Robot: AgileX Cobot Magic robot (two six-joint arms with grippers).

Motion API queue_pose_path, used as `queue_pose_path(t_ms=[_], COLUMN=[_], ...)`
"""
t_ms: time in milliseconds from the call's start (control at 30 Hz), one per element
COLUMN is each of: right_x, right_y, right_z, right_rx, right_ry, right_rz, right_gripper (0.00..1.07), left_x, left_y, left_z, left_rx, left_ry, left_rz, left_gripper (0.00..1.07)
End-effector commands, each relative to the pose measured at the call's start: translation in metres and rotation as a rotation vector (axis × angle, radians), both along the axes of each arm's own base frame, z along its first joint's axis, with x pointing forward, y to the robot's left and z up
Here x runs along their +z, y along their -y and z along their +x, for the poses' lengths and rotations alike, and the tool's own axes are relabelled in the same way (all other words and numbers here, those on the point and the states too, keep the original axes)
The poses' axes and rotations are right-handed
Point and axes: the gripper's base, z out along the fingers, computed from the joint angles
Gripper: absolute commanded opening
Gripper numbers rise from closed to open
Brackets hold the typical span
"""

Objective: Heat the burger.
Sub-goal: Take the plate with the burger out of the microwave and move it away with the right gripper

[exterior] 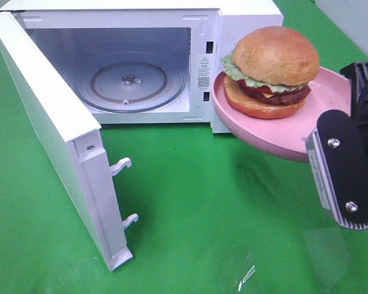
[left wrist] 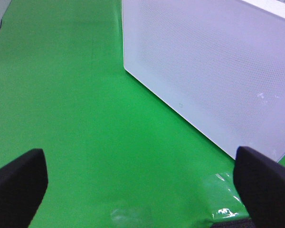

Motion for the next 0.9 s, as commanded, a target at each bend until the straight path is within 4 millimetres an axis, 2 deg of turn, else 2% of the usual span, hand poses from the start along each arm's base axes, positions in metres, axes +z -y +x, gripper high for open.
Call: queue_pose_path(t_ms=[33, 133, 300, 367, 400, 500, 700, 900], right_x=[0.010, 0.006, 0.004, 0.003, 0.003, 0.002, 0.003, 0.003], right_y=[0.005, 0.016, 0.023, 0.032, 0.032, 0.041, 0.050, 0.051], right_z=[-0.002, -0.004, -0.005, -0.007, -0.007, -0.009, -0.011, -0.012], right_rx=[-0.041, -0.175, -0.297, -0.481, -0.481, -0.648, -0.788, -0.848], right_ry=[0.041, -0.009, -0.043, -0.075, -0.075, -0.083, -0.070, -0.068], right_rz=[0.033, -0.002, -0.002, 0.040, 0.040, 0.053, 0.039, 0.072], right_gripper=[0.00, 0.00, 0.00, 0.00, 0.00, 0.00, 0.01, 0.01], left_x=[0.000, 0.000, 0.000, 0.000, 0.000, 0.000, 0.000, 0.000], left_y=[0.000, 0.000, 0.000, 0.000, 0.000, 0.000, 0.000, 0.000], left_z=[-0.002, -0.002, -0.002, -0.002, -0.002, -0.002, -0.002, -0.002], left_rx=[0.004, 0.004, 0.004, 0.004, 0.004, 0.004, 0.004, 0.004], left_ry=[0.024, 0.024, 0.024, 0.024, 0.024, 0.024, 0.024, 0.024], left_rz=[0.002, 0.002, 0.002, 0.002, 0.002, 0.002, 0.002, 0.002], left_gripper=[0.98, 0.98, 0.98, 0.98, 0.98, 0.98, 0.98, 0.98])
